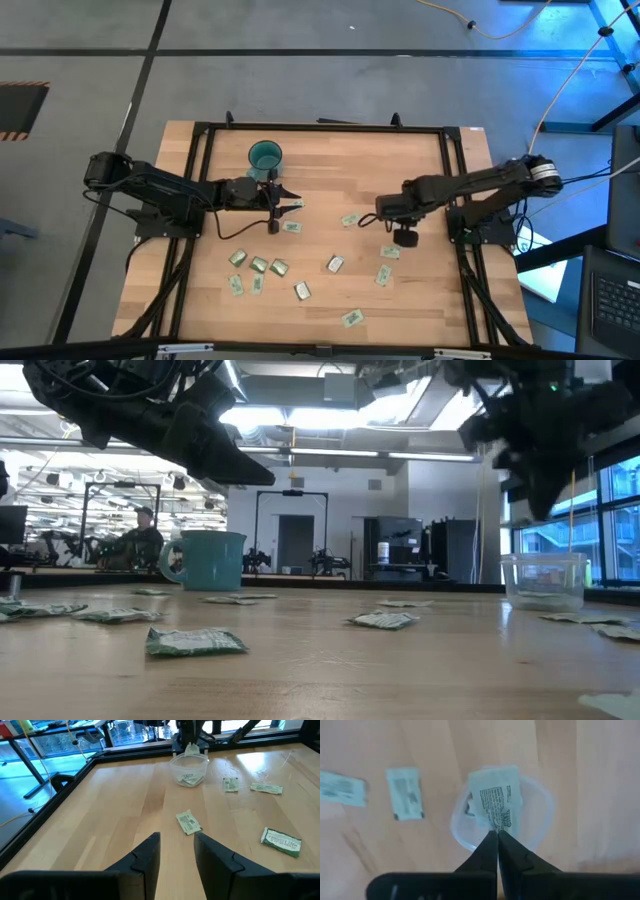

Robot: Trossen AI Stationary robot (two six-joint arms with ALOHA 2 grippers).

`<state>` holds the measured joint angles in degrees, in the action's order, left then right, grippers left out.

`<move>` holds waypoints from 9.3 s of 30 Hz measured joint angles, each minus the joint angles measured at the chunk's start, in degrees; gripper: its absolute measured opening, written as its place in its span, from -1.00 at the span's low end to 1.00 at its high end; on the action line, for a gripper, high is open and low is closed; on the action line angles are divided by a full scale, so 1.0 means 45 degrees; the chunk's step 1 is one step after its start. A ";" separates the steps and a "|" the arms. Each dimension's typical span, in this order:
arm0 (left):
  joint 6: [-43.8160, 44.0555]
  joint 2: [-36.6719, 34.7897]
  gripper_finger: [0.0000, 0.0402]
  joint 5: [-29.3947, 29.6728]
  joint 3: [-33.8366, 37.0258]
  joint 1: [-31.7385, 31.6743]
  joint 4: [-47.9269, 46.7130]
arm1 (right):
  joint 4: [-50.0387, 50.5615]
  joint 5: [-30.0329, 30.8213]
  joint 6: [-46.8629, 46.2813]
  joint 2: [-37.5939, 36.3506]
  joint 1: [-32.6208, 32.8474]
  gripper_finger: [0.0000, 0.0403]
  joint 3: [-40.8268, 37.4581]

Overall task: Pick and place Stevia / Truvia into bins
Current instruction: Put the stevia packet into the transparent bin

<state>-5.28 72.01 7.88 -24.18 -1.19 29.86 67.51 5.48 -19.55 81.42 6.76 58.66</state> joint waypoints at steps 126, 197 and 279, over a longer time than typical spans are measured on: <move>0.0000 -0.0002 -0.43 0.0000 0.0000 0.0002 -0.0032 | -0.2331 0.0248 0.1555 -0.0560 -0.1745 -0.99 -0.0210; 0.0000 0.0000 -0.43 0.0000 0.0000 0.0004 -0.0027 | -0.2820 0.0728 -0.0316 -0.1018 0.1924 -0.65 -0.1180; 0.0000 -0.0001 -0.43 0.0000 0.0005 0.0002 -0.0037 | -0.5770 0.0292 0.5070 0.4172 0.3701 -0.98 -0.1147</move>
<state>-5.28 72.01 7.88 -24.16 -1.18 29.69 41.55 6.79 3.27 100.20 23.42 53.50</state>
